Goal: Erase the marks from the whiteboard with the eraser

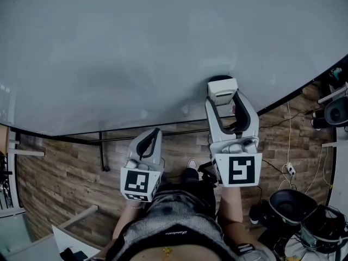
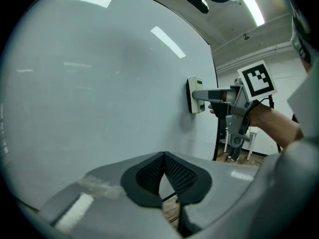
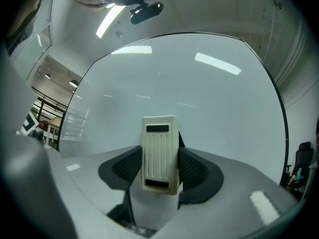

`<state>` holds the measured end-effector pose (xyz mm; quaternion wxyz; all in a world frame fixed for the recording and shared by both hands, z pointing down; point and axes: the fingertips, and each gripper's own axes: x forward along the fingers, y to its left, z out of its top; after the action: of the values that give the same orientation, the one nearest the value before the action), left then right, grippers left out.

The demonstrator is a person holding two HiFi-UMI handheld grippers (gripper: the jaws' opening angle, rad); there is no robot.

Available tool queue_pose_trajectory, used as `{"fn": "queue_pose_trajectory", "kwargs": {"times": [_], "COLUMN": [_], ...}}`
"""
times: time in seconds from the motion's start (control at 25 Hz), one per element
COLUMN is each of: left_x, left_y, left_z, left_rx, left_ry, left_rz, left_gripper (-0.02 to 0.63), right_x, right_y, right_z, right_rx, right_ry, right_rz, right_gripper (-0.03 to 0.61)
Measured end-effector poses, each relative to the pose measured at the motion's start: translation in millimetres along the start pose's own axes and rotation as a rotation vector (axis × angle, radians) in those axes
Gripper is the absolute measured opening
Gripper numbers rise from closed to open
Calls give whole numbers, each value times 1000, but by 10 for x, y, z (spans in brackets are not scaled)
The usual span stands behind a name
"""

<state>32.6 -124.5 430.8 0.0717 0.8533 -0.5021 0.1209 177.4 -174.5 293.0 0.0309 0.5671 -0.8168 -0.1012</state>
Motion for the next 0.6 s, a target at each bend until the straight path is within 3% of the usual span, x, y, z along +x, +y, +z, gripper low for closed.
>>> {"fn": "queue_pose_trajectory", "kwargs": {"times": [0.16, 0.6], "left_x": [17, 68], "left_y": [15, 45], "left_z": [14, 139], "left_rx": [2, 16], "left_ry": [1, -34], "left_rz": [-10, -62], "left_gripper": [5, 5], "right_x": [-3, 10], "right_y": [-5, 247], "right_z": [-124, -513], "right_rx": [36, 4], "right_ry": [24, 142], "right_rz": [-2, -27], "right_gripper": [238, 236]}}
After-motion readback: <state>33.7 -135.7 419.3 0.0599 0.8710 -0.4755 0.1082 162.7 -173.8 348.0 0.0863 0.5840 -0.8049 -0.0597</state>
